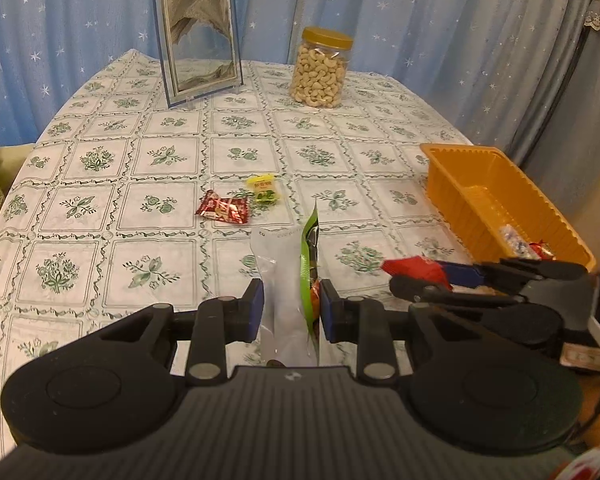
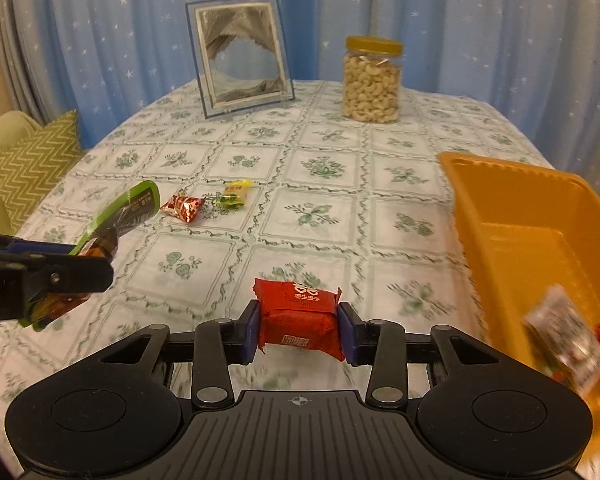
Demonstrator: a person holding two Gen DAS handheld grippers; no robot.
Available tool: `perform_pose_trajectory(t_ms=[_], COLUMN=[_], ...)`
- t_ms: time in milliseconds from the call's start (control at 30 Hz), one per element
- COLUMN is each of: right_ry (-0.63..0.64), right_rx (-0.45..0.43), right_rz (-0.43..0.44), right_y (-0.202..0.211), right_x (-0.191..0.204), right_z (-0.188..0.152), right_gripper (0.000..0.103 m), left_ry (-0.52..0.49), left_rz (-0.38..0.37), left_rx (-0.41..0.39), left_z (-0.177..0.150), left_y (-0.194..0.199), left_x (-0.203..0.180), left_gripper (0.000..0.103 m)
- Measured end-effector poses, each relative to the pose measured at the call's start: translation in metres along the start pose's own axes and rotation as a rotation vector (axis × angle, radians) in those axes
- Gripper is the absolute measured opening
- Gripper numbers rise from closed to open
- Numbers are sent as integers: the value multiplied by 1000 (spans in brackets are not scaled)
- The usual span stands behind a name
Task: Organize snacks
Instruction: 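Carry the snack bar and the red biscuit packet toward the orange tray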
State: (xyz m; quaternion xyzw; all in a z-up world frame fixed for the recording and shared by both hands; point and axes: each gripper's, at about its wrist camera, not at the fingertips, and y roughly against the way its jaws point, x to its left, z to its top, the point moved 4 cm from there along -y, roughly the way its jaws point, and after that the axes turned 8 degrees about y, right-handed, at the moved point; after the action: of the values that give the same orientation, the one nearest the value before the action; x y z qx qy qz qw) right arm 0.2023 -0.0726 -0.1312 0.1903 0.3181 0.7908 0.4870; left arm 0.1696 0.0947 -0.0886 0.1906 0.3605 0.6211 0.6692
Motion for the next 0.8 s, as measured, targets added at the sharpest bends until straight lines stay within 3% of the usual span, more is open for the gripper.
perform_pose_trajectory(t_ms=[467,800], right_ry=[-96,-117], right_rx=[-15,-44], right_rz=[-35,-52], right_y=[96,137], right_x=[-21,-32], right_z=[-36,-45], right_gripper=[40,40], left_ry=[10,14], left_rz=[5,-25], left_rx=[-5,-9], left_z=[-31,-41], left_y=[50,70], left_x=[-37,-61], left_gripper=[26,26])
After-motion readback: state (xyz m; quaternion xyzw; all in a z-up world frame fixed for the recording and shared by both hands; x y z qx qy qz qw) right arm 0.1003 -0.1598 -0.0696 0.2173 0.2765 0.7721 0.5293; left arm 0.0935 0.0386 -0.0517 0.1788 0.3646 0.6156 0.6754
